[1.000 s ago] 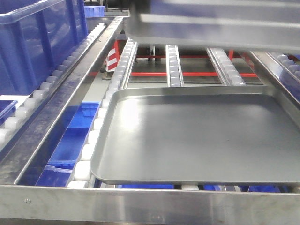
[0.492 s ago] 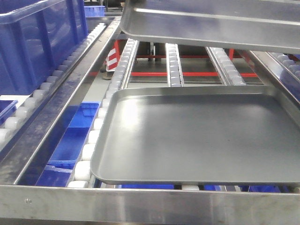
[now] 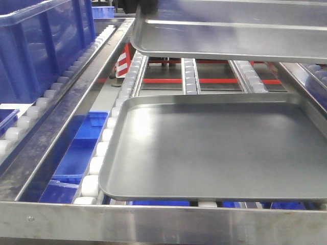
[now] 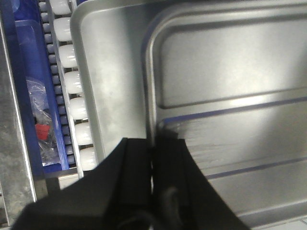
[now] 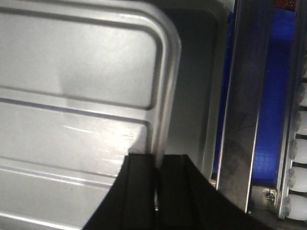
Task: Grab silver tray and place in blue box
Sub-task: 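Hold the tray with both grippers while the base turns away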
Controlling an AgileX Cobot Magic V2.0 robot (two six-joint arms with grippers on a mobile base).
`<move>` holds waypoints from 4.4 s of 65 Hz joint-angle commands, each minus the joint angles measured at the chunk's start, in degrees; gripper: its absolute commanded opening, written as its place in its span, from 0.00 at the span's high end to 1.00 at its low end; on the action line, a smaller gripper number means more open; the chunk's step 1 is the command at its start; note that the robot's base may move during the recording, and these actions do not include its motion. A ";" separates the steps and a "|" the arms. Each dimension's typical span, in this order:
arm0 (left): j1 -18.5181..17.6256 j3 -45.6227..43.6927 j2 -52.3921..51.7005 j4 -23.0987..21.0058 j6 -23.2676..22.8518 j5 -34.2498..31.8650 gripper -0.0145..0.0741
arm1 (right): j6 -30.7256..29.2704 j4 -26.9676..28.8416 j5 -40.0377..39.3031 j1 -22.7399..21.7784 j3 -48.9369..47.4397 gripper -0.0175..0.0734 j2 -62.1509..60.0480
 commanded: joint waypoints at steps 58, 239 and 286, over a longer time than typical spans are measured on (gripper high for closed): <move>-0.09 -1.07 -2.93 3.34 1.56 6.41 0.95 | -0.98 -3.27 -3.25 -0.29 -2.15 0.75 -1.29; -0.09 -1.07 -2.93 3.34 1.56 6.41 0.95 | -0.98 -3.27 -3.25 -0.29 -2.15 0.75 -1.29; -0.09 -1.07 -2.93 3.24 1.56 6.41 0.95 | -0.98 -3.27 -2.86 -0.29 -2.15 0.75 -1.29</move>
